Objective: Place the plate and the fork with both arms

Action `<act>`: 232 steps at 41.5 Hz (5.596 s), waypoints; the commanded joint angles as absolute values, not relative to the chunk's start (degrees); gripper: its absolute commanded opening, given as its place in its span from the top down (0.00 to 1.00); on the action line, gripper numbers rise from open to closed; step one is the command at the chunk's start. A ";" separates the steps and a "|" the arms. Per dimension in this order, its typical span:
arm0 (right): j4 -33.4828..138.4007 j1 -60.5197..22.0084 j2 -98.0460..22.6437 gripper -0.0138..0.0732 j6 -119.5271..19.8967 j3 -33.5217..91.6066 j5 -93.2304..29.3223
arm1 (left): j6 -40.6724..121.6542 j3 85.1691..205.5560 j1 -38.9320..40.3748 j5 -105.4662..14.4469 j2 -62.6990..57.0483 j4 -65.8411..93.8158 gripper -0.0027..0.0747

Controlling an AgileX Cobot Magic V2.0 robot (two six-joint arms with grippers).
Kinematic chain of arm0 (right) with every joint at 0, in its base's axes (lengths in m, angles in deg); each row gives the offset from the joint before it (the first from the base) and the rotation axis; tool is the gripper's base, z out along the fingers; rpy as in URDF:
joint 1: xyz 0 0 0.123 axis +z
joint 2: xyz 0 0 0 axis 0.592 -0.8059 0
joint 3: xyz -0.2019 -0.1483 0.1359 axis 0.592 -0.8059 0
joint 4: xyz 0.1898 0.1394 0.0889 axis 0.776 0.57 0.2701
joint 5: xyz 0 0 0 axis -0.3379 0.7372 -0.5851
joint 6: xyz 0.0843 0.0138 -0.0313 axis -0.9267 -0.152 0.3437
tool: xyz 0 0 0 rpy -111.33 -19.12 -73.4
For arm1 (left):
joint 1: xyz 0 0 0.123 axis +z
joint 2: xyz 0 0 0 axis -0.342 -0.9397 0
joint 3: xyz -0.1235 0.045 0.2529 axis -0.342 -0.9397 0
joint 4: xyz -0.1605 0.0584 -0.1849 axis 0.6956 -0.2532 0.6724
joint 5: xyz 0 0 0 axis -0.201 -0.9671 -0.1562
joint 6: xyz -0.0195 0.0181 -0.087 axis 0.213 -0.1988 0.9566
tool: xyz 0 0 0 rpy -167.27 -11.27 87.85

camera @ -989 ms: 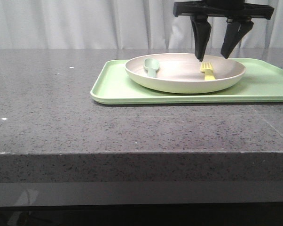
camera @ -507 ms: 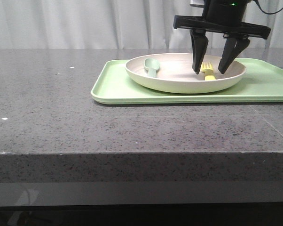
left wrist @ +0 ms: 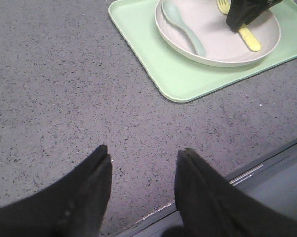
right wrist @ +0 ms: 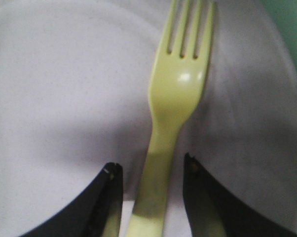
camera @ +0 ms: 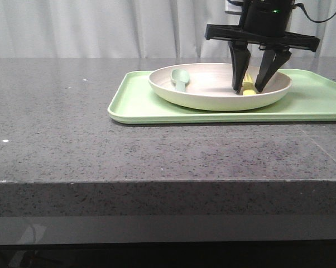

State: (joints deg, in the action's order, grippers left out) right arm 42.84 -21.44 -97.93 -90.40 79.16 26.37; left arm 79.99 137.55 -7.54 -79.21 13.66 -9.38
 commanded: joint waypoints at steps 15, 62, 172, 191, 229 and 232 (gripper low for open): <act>41.88 -21.73 -95.06 0.49 -90.13 81.06 24.95 | 79.96 138.87 -7.23 -75.68 13.77 -8.77 0.56; 41.60 -21.68 -95.80 0.73 -89.96 81.06 24.40 | 79.96 138.87 -7.23 -75.68 13.77 -8.77 0.56; 39.94 -21.00 -56.79 0.40 -75.96 58.09 15.37 | 79.96 138.87 -7.23 -75.23 13.77 -8.77 0.56; 36.65 -20.63 -26.74 0.40 -75.89 30.20 12.11 | 79.96 138.87 -7.23 -75.23 13.77 -8.77 0.56; 36.65 -20.63 -0.77 0.92 -75.89 12.80 11.73 | 79.96 138.87 -7.23 -75.23 13.77 -8.77 0.80; 36.73 -20.63 -0.77 0.92 -75.89 12.80 12.48 | 79.96 138.87 -7.23 -75.23 13.77 -8.77 0.93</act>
State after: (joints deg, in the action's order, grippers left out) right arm 37.42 -20.59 -0.19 -76.35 11.66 15.83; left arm 79.99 137.55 -7.54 -79.21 13.66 -9.38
